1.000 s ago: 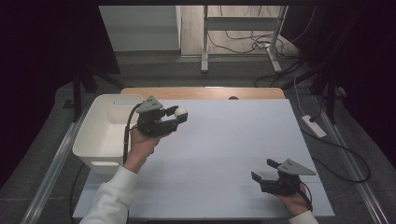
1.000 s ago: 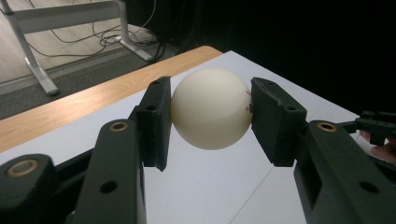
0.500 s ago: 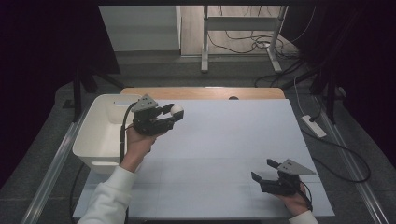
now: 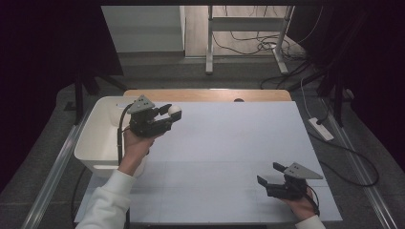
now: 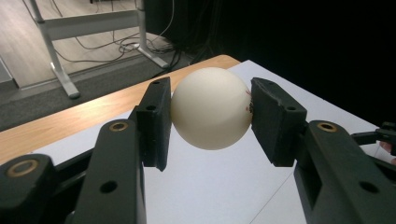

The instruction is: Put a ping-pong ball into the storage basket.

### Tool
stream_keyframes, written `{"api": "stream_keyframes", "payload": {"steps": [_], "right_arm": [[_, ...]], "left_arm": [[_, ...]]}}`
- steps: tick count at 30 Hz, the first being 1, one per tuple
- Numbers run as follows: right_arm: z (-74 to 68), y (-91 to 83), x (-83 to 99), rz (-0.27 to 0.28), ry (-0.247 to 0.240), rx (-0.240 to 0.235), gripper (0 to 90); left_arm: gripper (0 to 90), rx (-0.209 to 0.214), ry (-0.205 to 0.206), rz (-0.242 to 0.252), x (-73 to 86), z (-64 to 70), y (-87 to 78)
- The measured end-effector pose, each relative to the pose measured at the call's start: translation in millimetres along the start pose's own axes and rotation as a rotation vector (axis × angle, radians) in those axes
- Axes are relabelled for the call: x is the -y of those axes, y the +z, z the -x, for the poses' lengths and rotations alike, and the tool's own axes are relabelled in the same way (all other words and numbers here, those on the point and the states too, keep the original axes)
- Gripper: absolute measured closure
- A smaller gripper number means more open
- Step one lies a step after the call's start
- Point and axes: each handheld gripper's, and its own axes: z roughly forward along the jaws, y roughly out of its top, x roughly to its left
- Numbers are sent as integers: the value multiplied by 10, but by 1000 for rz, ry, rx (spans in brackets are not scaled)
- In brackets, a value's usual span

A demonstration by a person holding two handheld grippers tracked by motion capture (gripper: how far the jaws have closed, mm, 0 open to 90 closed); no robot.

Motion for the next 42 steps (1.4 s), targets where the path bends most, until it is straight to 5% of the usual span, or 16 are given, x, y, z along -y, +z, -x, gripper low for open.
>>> {"api": "stream_keyframes", "payload": {"steps": [42], "right_arm": [[10, 4, -1, -1, 1, 4, 163]], "left_arm": [[508, -154, -61, -9, 119, -460, -300]]}}
